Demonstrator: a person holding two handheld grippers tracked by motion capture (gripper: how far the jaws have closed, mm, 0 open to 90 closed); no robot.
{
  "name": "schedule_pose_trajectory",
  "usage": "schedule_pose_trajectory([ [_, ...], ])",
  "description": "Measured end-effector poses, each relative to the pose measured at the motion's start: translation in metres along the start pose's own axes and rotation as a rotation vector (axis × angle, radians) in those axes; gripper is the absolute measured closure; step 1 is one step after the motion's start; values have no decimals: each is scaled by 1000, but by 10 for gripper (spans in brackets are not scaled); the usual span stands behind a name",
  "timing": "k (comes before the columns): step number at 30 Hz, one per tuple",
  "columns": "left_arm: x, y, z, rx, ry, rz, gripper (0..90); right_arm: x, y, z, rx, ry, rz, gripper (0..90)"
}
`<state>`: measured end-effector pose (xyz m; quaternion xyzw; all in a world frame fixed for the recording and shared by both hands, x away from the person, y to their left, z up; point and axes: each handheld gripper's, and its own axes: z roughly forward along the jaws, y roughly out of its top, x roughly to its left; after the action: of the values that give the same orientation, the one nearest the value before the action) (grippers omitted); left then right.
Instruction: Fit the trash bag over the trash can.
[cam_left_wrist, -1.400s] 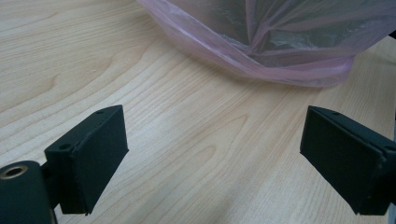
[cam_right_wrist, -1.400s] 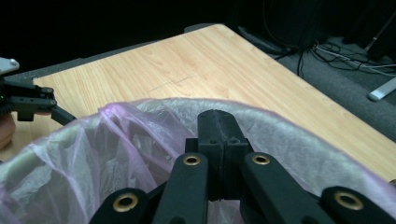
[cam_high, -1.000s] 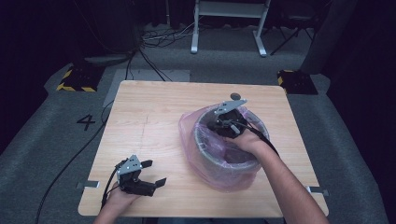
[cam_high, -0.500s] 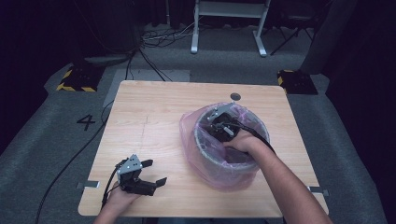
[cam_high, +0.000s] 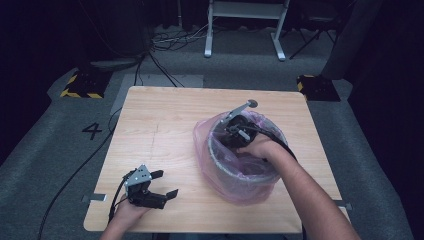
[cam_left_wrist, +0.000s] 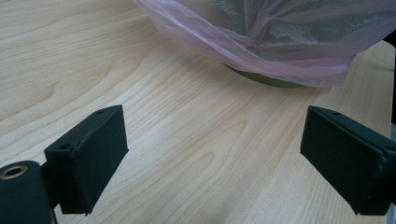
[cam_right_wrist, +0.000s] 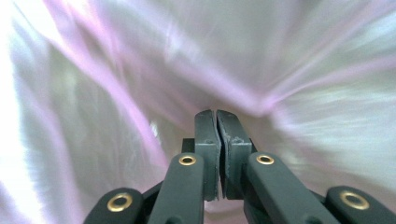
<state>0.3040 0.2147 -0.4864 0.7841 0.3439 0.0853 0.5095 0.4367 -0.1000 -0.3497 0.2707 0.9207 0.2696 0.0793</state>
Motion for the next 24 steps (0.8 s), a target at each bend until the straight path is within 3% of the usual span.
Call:
schedule_pose_trajectory([
  [4,-1,0,1,3,-2,-4,74,8,5,-16,-22,19,-2,871],
  [9,1,-1,1,2,2,-11,74,24,-3,-2,-7,102,-35,873],
  [14,3,-1,0,4,15,-16,72,36,-16,25,111,190,-57,877],
  [16,3,-1,0,-4,11,-19,73,38,-21,33,157,203,-63,875],
  [18,4,0,-1,-5,15,-17,72,38,-21,35,168,199,-58,872],
  [21,3,-1,0,-3,11,-20,73,34,-15,26,137,176,-51,861],
  [24,3,-1,0,1,12,-15,73,23,-6,9,98,115,-38,861],
])
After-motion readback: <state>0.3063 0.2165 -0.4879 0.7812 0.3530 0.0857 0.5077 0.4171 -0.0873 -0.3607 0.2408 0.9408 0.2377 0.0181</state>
